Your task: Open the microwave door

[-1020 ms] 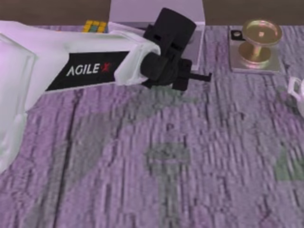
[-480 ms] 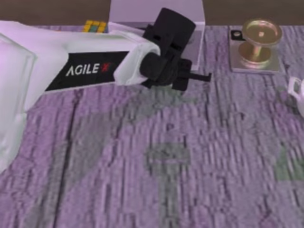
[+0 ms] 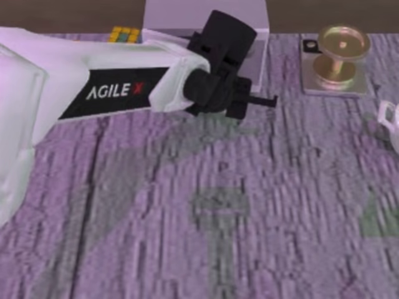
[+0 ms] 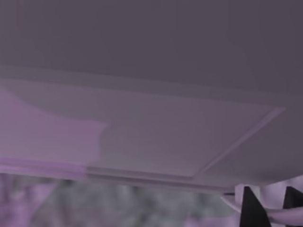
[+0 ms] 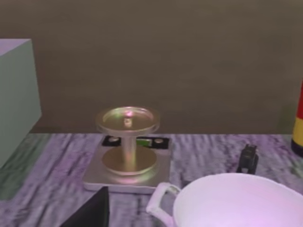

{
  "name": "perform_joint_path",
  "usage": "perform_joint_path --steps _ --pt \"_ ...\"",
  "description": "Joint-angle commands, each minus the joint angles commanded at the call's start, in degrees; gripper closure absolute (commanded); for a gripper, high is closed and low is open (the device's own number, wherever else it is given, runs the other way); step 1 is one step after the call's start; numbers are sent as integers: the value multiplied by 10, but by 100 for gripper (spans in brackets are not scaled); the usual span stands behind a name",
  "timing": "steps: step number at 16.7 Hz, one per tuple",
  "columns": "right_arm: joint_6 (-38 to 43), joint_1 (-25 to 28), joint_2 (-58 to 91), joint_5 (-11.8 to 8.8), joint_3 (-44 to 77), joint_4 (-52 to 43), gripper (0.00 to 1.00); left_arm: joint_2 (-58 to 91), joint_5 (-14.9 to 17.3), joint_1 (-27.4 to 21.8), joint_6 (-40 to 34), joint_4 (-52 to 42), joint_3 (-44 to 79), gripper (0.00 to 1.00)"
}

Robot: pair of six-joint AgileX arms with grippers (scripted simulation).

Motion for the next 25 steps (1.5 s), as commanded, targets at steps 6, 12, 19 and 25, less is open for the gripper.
perform_joint_path --steps 6,12,19,25 --pt "0 0 0 0 0 0 0 1 5 -4 -2 0 0 100" --pt "0 0 0 0 0 0 0 -20 23 6 28 19 -30 100" --pt "0 0 0 0 0 0 0 -22 25 7 31 20 -36 100" --pt "0 0 0 0 0 0 0 -22 25 7 31 20 -36 100"
